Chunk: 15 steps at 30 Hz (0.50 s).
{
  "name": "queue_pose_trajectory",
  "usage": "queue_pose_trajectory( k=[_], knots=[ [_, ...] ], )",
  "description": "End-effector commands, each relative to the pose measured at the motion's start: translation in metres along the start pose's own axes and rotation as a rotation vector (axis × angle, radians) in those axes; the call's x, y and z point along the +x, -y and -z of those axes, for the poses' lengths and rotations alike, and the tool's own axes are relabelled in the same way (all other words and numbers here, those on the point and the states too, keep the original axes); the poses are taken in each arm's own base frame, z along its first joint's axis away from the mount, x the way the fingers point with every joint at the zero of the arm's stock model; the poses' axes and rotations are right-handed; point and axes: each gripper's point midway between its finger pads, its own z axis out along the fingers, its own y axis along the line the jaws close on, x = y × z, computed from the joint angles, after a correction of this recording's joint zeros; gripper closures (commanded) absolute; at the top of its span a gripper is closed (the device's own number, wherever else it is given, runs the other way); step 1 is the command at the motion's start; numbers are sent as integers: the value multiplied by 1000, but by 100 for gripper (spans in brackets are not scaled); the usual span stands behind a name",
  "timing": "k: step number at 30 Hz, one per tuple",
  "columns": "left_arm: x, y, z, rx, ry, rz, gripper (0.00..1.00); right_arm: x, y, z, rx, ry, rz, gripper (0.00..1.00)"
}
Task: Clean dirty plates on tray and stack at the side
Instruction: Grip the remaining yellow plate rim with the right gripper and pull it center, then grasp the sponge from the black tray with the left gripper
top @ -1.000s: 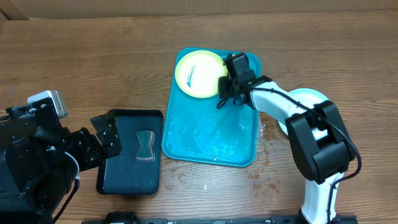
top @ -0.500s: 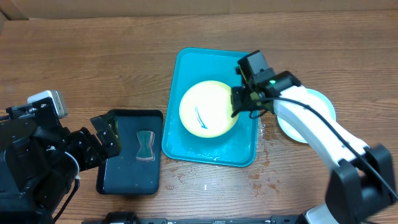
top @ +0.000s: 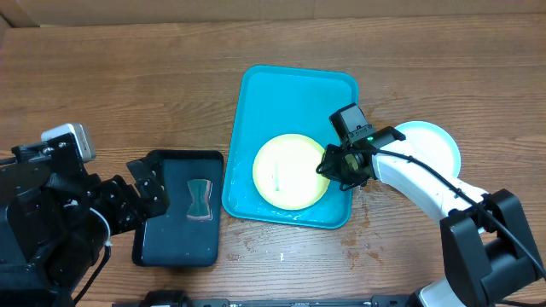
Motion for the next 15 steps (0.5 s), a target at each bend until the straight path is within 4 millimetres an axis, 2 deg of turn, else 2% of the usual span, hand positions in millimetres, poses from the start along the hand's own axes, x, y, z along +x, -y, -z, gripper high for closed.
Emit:
queue_pose_trajectory(
  k=[1, 6, 8, 11, 13, 15],
  knots=[
    [10, 1, -10, 6, -76, 10, 0, -14, -23, 30, -68, 67, 76, 79],
    [39, -16, -45, -72, -247, 23, 0, -20, -41, 87, -136, 166, 216, 72],
    [59, -24, -64, -99, -342, 36, 1, -19, -45, 107, -160, 202, 241, 69],
    [86, -38, -100, -148, -473, 51, 5, -12, -43, 130, -181, 232, 249, 62],
    [103, -50, -128, -190, -542, 56, 0, -7, -42, 140, -190, 244, 251, 60],
    [125, -59, -152, -210, -630, 70, 1, -4, -40, 145, -192, 246, 251, 60]
  ],
)
